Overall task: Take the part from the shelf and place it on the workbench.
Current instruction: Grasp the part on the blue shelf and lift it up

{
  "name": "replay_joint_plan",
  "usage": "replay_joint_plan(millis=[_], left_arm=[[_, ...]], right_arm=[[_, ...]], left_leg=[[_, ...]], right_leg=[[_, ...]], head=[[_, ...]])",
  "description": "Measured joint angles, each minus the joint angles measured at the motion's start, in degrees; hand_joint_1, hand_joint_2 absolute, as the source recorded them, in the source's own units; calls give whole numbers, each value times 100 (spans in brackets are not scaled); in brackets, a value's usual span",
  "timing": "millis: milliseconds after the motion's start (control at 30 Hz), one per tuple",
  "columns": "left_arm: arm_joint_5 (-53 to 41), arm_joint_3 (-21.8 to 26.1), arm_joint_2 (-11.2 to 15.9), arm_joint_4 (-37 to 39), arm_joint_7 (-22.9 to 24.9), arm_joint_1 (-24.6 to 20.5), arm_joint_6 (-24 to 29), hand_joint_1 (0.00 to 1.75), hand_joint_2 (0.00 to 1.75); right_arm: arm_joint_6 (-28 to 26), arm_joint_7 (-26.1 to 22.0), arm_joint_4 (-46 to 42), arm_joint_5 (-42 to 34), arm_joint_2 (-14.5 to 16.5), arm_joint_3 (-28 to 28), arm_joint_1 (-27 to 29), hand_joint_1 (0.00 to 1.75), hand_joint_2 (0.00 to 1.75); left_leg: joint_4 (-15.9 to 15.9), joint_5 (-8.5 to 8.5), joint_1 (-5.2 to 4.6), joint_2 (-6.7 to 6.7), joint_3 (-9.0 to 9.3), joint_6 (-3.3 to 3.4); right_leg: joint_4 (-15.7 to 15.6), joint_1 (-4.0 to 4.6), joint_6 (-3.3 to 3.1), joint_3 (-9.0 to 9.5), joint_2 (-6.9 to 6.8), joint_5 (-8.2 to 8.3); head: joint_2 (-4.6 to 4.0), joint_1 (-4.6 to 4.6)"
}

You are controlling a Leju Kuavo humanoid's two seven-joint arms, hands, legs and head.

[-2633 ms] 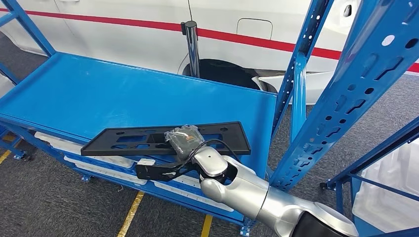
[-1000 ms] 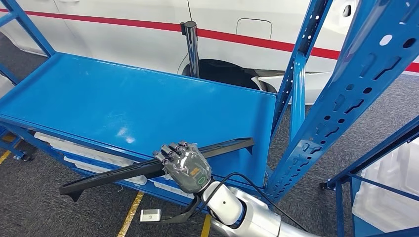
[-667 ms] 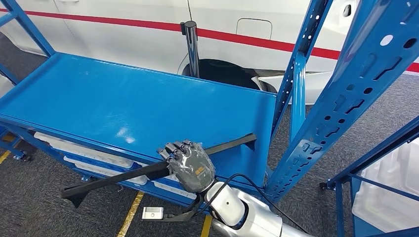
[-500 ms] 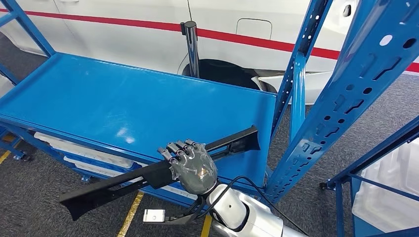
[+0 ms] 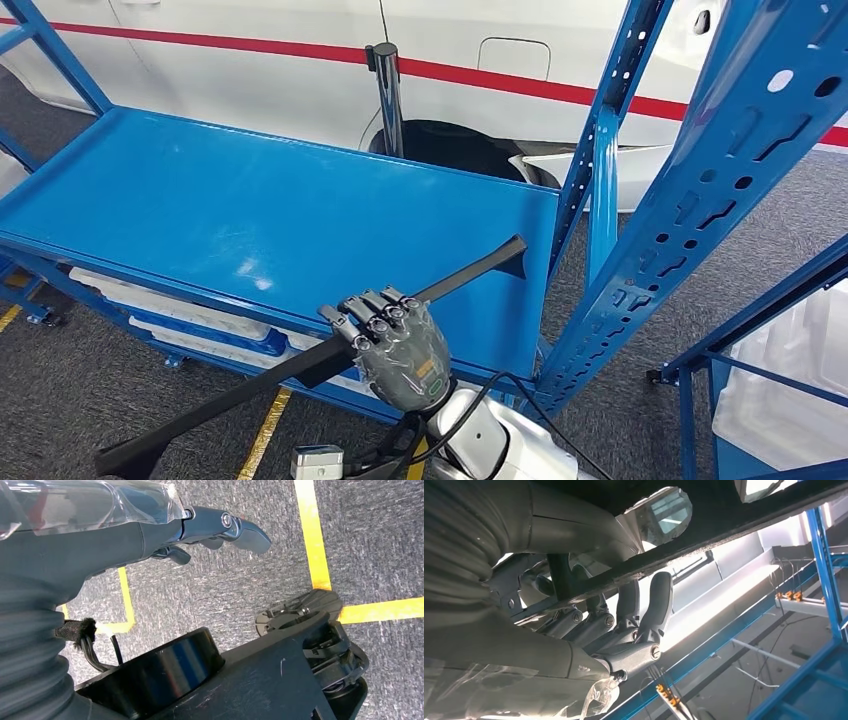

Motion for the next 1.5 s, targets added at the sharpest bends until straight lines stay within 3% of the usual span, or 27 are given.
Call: replay_joint_plan(millis=[467,567,767,900,967,1000,1033,1100,1133,1233,1300,1333,1433,1467,1500], left_arm=[[-31,-1,0,0,-45,-17,-81,0,175],[-42,-1,0,0,-45,-21,-104,0,175],[-63,-1,0,0,-43,-52,-120,0,175],[-65,-1,-1,0,-42,-53,-120,0,175],[-70,-1,-8,0,-36,-67,-122,0,175],[-74,-1,-15,0,-31,-78,-128,0,175],[-79,-2,-30,0,-22,-89,-138,0,175],[-84,-6,-47,0,-9,-104,-156,0,175],[-85,-9,-53,0,-1,-110,-160,0,175],[-86,-16,-55,0,20,-114,-161,0,175],[-87,-21,-55,0,26,-110,-164,0,175],[-88,-23,-55,0,26,-110,-166,0,175],[-89,-28,-55,0,26,-117,-172,0,175],[-90,-30,-55,0,25,-117,-173,0,175],[-93,-31,-55,0,25,-118,-176,0,175]], right_arm=[[-8,-110,-244,-18,-13,-155,102,175,175],[-8,-110,-264,-37,-21,-172,104,175,175],[-8,-110,-302,-72,-25,-200,102,175,175],[-8,-110,-304,-73,-24,-202,103,175,175],[-7,-110,-314,-81,-33,-206,100,175,175],[-8,-109,-319,-93,-45,-210,103,175,175],[-8,-107,-324,-105,-72,-213,108,175,175],[-10,-103,-326,-121,-119,-217,121,175,175],[-11,-101,-328,-121,-134,-217,122,175,175],[-11,-93,-335,-121,-135,-219,111,175,175],[-9,-87,-338,-123,-133,-219,102,175,175],[-7,-85,-340,-126,-133,-219,98,175,175],[3,-73,-342,-162,-134,-217,96,175,175],[7,-68,-342,-194,-137,-217,97,175,175],[12,-65,-342,-236,-138,-217,96,175,175]], left_leg=[[21,-15,-8,0,-5,19],[47,-37,-22,0,-12,54],[-31,2,-38,4,22,165],[-50,8,-28,7,28,170],[-107,34,4,21,64,190],[-133,48,20,32,81,202],[-142,64,60,40,92,181],[-98,71,110,36,70,70],[-71,81,129,25,56,-6],[-41,155,132,-3,-3,-139],[71,57,156,24,-85,-168],[279,-121,155,44,-170,-160],[1434,-853,84,75,-547,-101],[1692,-960,52,75,-586,-69],[1726,-955,17,75,-512,-19]], right_leg=[[-11,-38,6,2,0,2],[-12,-53,23,8,-1,-3],[-78,-53,120,59,0,20],[-74,-47,123,62,0,9],[99,-42,123,1,-9,-132],[545,-42,130,-202,-13,-352],[700,-67,167,-276,-18,-360],[625,-123,262,-253,4,-206],[254,-146,272,-94,30,36],[230,-122,107,-164,87,69],[239,-101,-12,-240,70,109],[235,-90,-72,-282,55,145],[236,-8,-194,-437,7,260],[238,33,-216,-491,-5,300],[238,75,-233,-541,-12,339]], head=[[0,-1],[0,-2],[0,0],[0,0],[0,2],[0,4],[0,5],[0,7],[0,7],[1,3],[1,1],[0,0],[0,0],[0,0],[0,0]])
